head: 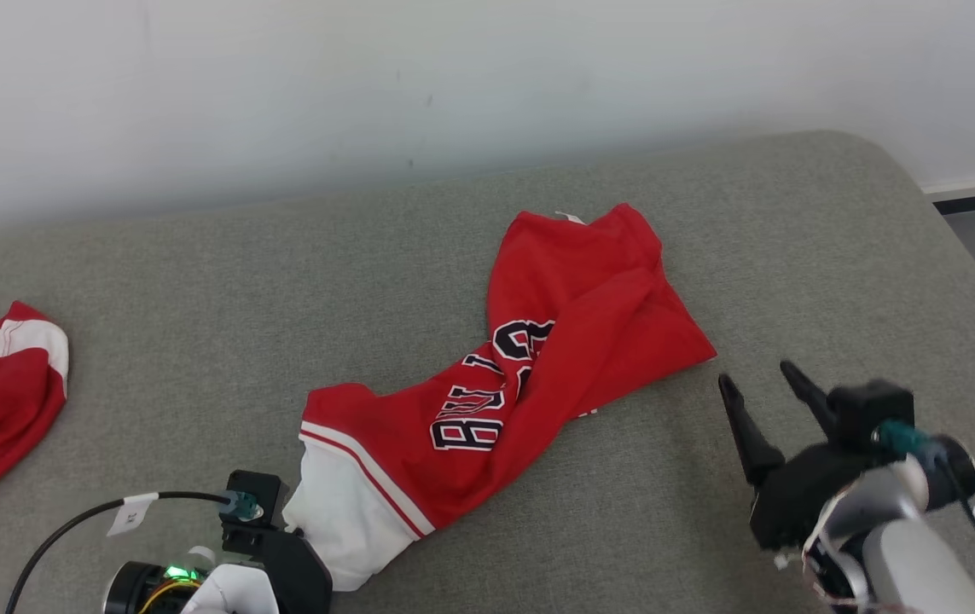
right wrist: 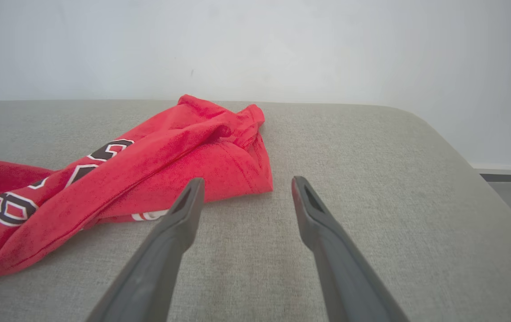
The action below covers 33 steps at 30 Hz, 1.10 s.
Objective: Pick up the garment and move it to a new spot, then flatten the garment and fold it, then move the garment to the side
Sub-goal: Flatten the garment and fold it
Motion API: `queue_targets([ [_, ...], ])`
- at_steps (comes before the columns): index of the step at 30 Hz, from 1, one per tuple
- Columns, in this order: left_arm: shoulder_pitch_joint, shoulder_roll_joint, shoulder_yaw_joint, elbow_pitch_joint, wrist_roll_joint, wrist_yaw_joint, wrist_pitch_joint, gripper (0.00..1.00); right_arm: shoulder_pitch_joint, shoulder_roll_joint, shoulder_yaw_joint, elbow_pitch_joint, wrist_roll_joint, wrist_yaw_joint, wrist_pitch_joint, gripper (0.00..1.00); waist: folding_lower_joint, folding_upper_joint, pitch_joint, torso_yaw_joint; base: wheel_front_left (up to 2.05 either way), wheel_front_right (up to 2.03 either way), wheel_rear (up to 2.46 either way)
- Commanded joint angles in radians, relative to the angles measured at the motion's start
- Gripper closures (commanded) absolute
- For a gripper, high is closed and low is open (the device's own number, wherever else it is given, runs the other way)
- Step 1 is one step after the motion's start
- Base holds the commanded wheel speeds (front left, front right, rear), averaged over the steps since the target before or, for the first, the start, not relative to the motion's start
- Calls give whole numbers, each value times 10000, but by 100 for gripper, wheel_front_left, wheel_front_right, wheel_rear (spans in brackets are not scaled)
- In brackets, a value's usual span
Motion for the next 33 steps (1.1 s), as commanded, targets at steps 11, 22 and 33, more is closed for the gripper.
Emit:
queue_targets([
  [11, -91, -340, -55, -188, 98, 565, -731, 100, -3349, -1596, 520, 1817, 1652, -26, 3521, 0, -1, -1, 864, 1056, 0, 0, 0],
  [22, -619, -577, -180, -134, 80, 734, -1129, 100, -5287, -2521, 2554, 3686, 2628, -25, 3222, 0, -1, -1, 1945, 1774, 0, 0, 0],
  [33, -751, -625, -248, 72, -78, 807, -1367, 100, -6136, -3008, 4602, 4186, 3474, -27, 2446, 10, -1, -1, 2064, 1797, 0, 0, 0],
])
